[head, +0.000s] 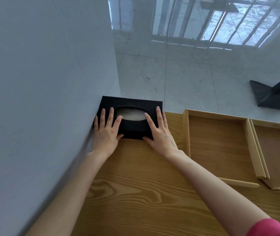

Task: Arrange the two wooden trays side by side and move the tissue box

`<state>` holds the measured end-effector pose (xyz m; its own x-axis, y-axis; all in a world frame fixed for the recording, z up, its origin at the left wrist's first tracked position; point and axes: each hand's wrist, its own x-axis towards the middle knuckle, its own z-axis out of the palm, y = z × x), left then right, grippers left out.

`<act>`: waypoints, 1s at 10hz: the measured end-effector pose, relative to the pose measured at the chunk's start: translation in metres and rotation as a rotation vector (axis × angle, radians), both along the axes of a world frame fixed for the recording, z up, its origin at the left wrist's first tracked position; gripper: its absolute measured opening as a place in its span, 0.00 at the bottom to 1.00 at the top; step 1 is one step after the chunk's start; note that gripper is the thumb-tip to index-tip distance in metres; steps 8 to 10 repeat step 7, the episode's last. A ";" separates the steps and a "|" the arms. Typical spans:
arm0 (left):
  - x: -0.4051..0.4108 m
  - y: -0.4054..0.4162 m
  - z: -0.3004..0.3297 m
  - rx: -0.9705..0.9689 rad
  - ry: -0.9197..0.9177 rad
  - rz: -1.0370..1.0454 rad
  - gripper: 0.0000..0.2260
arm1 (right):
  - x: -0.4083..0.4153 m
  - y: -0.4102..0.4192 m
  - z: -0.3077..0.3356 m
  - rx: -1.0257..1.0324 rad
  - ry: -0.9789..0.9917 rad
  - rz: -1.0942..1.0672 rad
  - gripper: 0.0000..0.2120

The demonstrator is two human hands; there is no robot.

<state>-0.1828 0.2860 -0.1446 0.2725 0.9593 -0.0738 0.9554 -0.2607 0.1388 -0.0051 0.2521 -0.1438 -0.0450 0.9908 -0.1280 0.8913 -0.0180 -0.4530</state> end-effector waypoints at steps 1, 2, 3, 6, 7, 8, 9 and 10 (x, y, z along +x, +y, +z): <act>0.002 0.001 0.005 -0.052 -0.041 0.028 0.28 | 0.000 0.000 0.002 -0.019 -0.075 0.004 0.39; 0.005 0.000 0.010 -0.090 -0.038 0.053 0.31 | -0.002 -0.001 0.006 -0.032 -0.117 -0.003 0.39; 0.008 -0.006 0.022 -0.174 -0.021 0.080 0.33 | -0.003 -0.008 0.013 -0.062 -0.167 0.006 0.39; 0.016 -0.038 0.069 -0.173 -0.043 0.067 0.31 | 0.016 -0.037 0.061 -0.131 -0.197 0.002 0.36; 0.023 -0.047 0.089 -0.149 -0.030 0.038 0.31 | 0.023 -0.049 0.081 -0.089 -0.203 0.003 0.35; 0.023 -0.047 0.089 -0.149 -0.030 0.038 0.31 | 0.023 -0.049 0.081 -0.089 -0.203 0.003 0.35; 0.023 -0.047 0.089 -0.149 -0.030 0.038 0.31 | 0.023 -0.049 0.081 -0.089 -0.203 0.003 0.35; 0.023 -0.047 0.089 -0.149 -0.030 0.038 0.31 | 0.023 -0.049 0.081 -0.089 -0.203 0.003 0.35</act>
